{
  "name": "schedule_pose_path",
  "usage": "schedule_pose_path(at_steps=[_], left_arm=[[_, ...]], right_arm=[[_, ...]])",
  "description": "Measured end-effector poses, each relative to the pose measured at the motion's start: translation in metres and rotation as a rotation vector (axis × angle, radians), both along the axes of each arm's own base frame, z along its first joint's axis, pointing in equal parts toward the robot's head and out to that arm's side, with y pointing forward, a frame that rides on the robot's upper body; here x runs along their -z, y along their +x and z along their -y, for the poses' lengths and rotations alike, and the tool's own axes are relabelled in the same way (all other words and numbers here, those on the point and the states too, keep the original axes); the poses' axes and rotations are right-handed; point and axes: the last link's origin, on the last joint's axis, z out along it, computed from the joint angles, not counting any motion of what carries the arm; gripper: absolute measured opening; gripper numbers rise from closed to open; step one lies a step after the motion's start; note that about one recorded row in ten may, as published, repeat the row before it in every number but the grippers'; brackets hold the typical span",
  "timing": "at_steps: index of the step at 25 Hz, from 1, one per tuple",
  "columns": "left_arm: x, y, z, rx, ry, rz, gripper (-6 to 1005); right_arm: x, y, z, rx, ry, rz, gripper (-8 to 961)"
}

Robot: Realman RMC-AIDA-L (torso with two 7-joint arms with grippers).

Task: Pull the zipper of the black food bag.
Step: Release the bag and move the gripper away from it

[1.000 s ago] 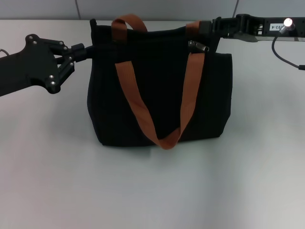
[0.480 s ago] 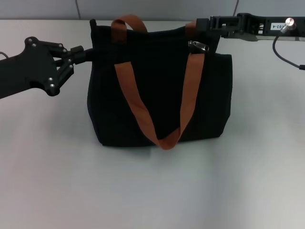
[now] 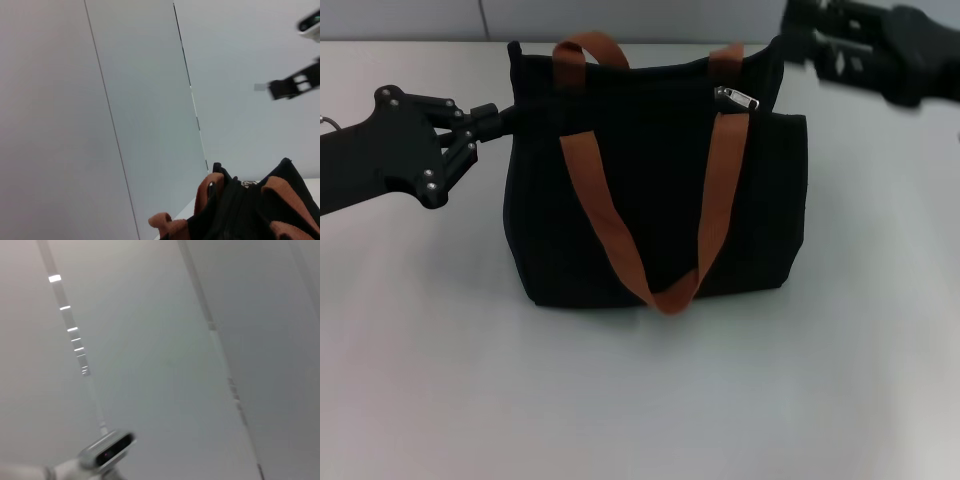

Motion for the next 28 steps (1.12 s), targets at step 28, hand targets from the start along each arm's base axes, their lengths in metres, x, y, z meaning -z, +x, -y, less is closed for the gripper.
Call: schedule_pose_path(at_steps=[28], left_arm=[[0.005, 0.002, 0.006, -0.014, -0.054, 0.044, 80]], right_arm=[[0.084, 0.094, 0.096, -0.213, 0.056, 0.231, 743]])
